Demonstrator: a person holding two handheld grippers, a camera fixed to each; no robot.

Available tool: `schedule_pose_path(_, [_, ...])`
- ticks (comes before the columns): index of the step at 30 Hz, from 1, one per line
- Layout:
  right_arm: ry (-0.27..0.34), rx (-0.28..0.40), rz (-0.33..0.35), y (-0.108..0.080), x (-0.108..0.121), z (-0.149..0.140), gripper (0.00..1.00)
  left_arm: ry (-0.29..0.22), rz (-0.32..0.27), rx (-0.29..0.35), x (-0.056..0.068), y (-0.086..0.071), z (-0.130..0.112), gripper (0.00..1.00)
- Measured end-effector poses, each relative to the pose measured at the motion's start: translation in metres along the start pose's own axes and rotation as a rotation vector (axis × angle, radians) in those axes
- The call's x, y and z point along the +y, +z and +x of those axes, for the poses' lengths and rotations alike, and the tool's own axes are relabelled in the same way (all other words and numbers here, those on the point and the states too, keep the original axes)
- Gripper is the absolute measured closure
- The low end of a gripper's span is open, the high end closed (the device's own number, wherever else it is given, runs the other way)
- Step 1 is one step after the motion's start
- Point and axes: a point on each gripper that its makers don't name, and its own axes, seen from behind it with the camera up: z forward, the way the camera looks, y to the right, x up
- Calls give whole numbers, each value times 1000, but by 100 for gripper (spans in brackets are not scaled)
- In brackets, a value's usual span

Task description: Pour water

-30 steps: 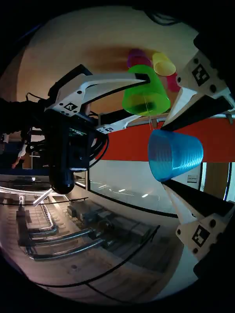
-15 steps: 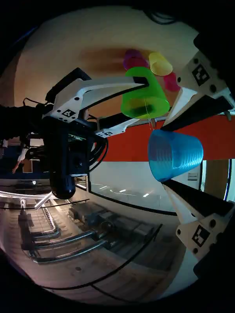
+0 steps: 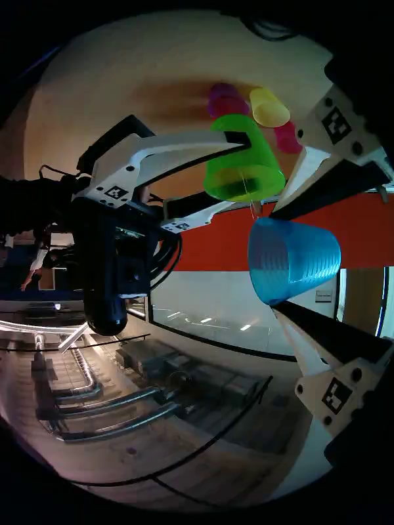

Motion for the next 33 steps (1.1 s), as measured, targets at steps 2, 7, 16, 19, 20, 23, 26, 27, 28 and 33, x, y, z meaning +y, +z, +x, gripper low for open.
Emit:
schedule_pose_path(2, [-1,0,0,0,0,0,9,2,1,0,0,0,0,13])
schedule_pose_path(7, [-1,2,-1,0,1,0,9,1,0,1,0,1,0,13])
schedule_pose_path(16, [-3,2,-1,0,0,0,9,-1,2,3,-1,1,1,13])
schedule_pose_path(19, [-3,3,-2,0,0,0,9,-3,3,3,-1,1,1,13])
schedule_pose_path(20, [-2,3,-1,-1,0,1,9,-4,3,4,-1,1,1,13])
schedule_pose_path(23, [-4,2,-2,-1,0,0,10,-9,2,3,-1,1,1,13])
schedule_pose_path(26, [-5,2,-3,0,0,0,9,-14,3,2,-2,2,0,13])
schedule_pose_path(27, [-5,2,-4,-1,0,1,9,-16,4,2,-2,2,0,13])
schedule_pose_path(28, [-5,2,-4,-1,0,1,9,-18,5,2,-3,2,-1,13])
schedule_pose_path(33, [-7,3,-7,-1,1,2,9,-55,15,2,-6,4,-1,13])
